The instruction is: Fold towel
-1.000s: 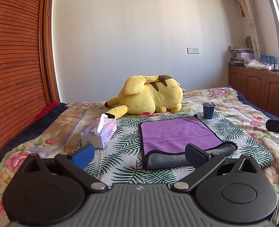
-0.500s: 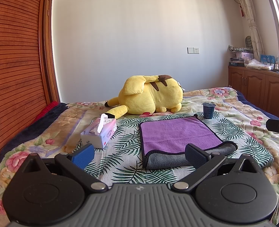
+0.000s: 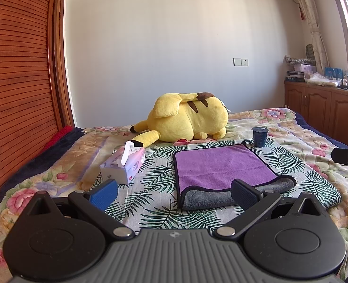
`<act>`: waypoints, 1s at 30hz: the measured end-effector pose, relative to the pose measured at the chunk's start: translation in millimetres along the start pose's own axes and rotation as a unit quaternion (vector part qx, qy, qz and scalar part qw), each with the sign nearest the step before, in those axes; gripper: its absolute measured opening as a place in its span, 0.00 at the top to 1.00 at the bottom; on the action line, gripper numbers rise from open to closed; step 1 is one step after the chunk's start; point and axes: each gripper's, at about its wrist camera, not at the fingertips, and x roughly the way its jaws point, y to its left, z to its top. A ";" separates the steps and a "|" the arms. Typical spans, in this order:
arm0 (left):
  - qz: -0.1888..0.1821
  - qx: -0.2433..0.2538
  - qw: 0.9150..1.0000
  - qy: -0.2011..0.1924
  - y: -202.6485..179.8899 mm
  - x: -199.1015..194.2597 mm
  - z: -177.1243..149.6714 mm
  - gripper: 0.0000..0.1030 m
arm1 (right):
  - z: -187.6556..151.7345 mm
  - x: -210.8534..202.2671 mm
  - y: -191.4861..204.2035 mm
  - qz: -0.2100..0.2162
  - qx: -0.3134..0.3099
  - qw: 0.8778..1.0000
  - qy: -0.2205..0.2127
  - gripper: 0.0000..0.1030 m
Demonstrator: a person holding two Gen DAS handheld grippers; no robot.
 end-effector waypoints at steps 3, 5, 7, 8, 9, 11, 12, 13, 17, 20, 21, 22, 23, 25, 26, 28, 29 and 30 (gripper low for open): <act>0.000 0.000 1.000 0.000 -0.3 0.6 -1.3 0.19 | -0.2 0.2 0.4 0.000 0.000 1.000 0.001 0.00; 0.000 0.000 1.000 0.000 -0.3 0.7 -1.4 0.19 | -0.3 0.5 0.7 0.000 0.000 1.000 0.001 0.00; -0.001 0.001 1.000 0.002 -0.4 1.5 -2.5 0.19 | -0.5 0.8 1.0 0.000 0.000 1.000 0.001 0.00; -0.001 0.001 1.000 0.002 -0.8 0.5 -3.5 0.19 | -0.8 0.0 0.3 0.000 0.000 1.000 0.001 0.00; -0.001 0.001 1.000 0.003 -0.5 1.0 -4.8 0.19 | -0.9 0.1 0.4 0.000 0.000 1.000 0.001 0.00; 0.000 0.003 1.000 0.005 -4.8 2.3 -8.5 0.19 | -2.0 -0.6 0.6 0.001 0.000 1.000 0.002 0.00; 0.000 0.003 1.000 0.006 -4.7 2.4 -9.3 0.19 | -2.9 1.0 2.0 0.001 -0.001 1.000 0.002 0.00; 0.000 0.004 1.000 0.008 -4.8 2.7 -9.8 0.19 | -2.7 0.9 2.0 0.001 -0.001 1.000 0.003 0.00; 0.001 0.006 1.000 0.015 -5.5 4.9 -9.0 0.19 | -3.4 4.7 3.6 0.003 -0.002 1.000 0.005 0.00; -0.002 0.006 1.000 0.024 -5.4 9.0 -7.4 0.19 | -1.1 8.2 2.6 0.006 -0.001 1.000 0.010 0.00; -0.003 0.006 1.000 0.028 -5.7 11.4 -6.6 0.19 | -0.4 11.4 2.5 0.006 -0.001 1.000 0.014 0.00; -0.005 0.008 0.999 0.035 -6.5 15.7 -6.6 0.19 | -0.1 13.2 2.0 0.006 0.000 1.000 0.017 0.00; -0.005 0.010 0.999 0.038 -7.1 18.8 -6.6 0.19 | -0.3 16.3 0.6 0.006 0.000 1.000 0.023 0.00; -0.005 0.016 0.999 0.045 -8.1 25.0 -6.3 0.19 | -0.8 22.8 -0.7 0.005 0.000 0.999 0.033 0.00; -0.004 0.018 0.999 0.049 -8.8 29.0 -6.4 0.19 | -0.8 25.2 -1.1 0.005 0.000 0.999 0.035 0.00; -0.008 0.019 0.998 0.055 -8.6 35.6 -6.3 0.19 | -0.6 29.0 -0.8 0.003 -0.003 0.999 0.037 0.00; -0.009 0.020 0.998 0.058 -8.1 38.3 -6.2 0.19 | -0.2 31.3 -0.8 0.002 -0.006 0.999 0.038 0.00; -0.010 0.020 0.998 0.061 -7.9 40.9 -6.1 0.19 | -0.3 33.7 -1.0 0.002 -0.008 0.999 0.041 0.00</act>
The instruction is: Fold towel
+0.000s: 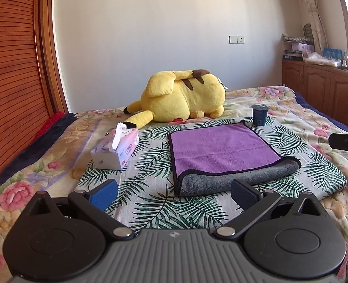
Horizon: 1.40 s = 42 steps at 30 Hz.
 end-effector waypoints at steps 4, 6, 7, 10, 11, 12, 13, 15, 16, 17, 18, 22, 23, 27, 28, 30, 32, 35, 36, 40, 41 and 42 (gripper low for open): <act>-0.006 -0.003 1.000 0.013 1.9 10.5 2.3 0.19 | 0.1 11.6 -0.2 0.002 -0.013 1.000 0.015 0.00; -0.009 -0.004 1.000 0.020 1.8 16.9 3.6 0.19 | 0.5 18.2 0.5 0.005 -0.021 1.000 0.022 0.00; -0.011 -0.004 1.000 0.024 2.2 19.9 4.5 0.19 | 0.7 21.3 0.8 0.006 -0.024 0.999 0.026 0.00; -0.014 -0.002 0.999 0.031 2.3 27.8 7.2 0.19 | 1.1 30.5 -0.2 0.015 -0.030 0.999 0.038 0.00; -0.017 -0.003 0.999 0.033 2.3 29.9 8.3 0.19 | 1.1 32.4 0.3 0.016 -0.033 0.998 0.041 0.00; -0.021 -0.003 0.999 0.034 2.3 31.9 9.4 0.19 | 1.8 35.8 0.2 0.019 -0.037 0.998 0.043 0.00; -0.023 -0.002 0.999 0.035 1.8 33.8 10.3 0.19 | 2.2 38.0 0.3 0.023 -0.039 0.998 0.046 0.00; -0.025 0.004 0.999 0.039 0.3 38.7 11.5 0.19 | 3.2 44.7 0.3 0.030 -0.044 0.997 0.052 0.00; -0.025 0.006 0.999 0.041 -0.2 41.1 11.8 0.20 | 3.2 47.9 -0.3 0.033 -0.046 0.997 0.055 0.00; -0.026 0.008 0.999 0.044 -0.4 44.0 12.5 0.22 | 3.3 50.6 -0.4 0.035 -0.049 0.997 0.058 0.00; -0.029 0.009 0.999 0.045 -0.6 47.0 13.2 0.23 | 3.5 54.7 -1.3 0.036 -0.051 0.996 0.062 0.00; -0.038 0.009 0.998 0.051 1.5 59.4 16.0 0.25 | 3.6 69.8 -6.3 0.040 -0.051 0.995 0.079 0.00; -0.038 0.007 0.998 0.052 2.3 62.7 16.6 0.26 | 3.9 73.4 -7.7 0.040 -0.050 0.995 0.081 0.00; -0.044 0.001 0.997 0.058 6.1 76.2 18.9 0.29 | 6.5 85.5 -13.9 0.038 -0.047 0.994 0.087 0.01; -0.045 0.002 0.997 0.059 6.9 80.3 19.4 0.30 | 6.9 88.6 -15.6 0.038 -0.047 0.994 0.088 0.02; -0.048 0.002 0.997 0.063 7.7 86.8 19.8 0.33 | 7.6 95.1 -19.6 0.038 -0.044 0.994 0.094 0.10; -0.051 0.001 0.996 0.068 9.5 93.6 19.9 0.34 | 8.0 101.8 -23.5 0.038 -0.041 0.994 0.099 0.11; -0.057 -0.002 0.996 0.075 11.7 103.2 19.8 0.38 | 7.5 111.5 -29.5 0.037 -0.039 0.993 0.108 0.14; -0.058 -0.002 0.995 0.076 12.2 106.1 19.5 0.40 | 7.2 114.3 -31.5 0.037 -0.036 0.992 0.111 0.14; -0.060 -0.002 0.995 0.083 12.8 118.2 19.6 0.51 | 5.7 125.2 -38.5 0.038 -0.026 0.991 0.123 0.14; -0.061 -0.004 0.995 0.085 13.6 121.1 19.3 0.53 | 5.4 128.3 -40.3 0.038 -0.023 0.991 0.126 0.14; -0.062 -0.006 0.994 0.087 14.3 124.2 19.3 0.56 | 4.9 131.0 -42.3 0.038 -0.021 0.991 0.129 0.15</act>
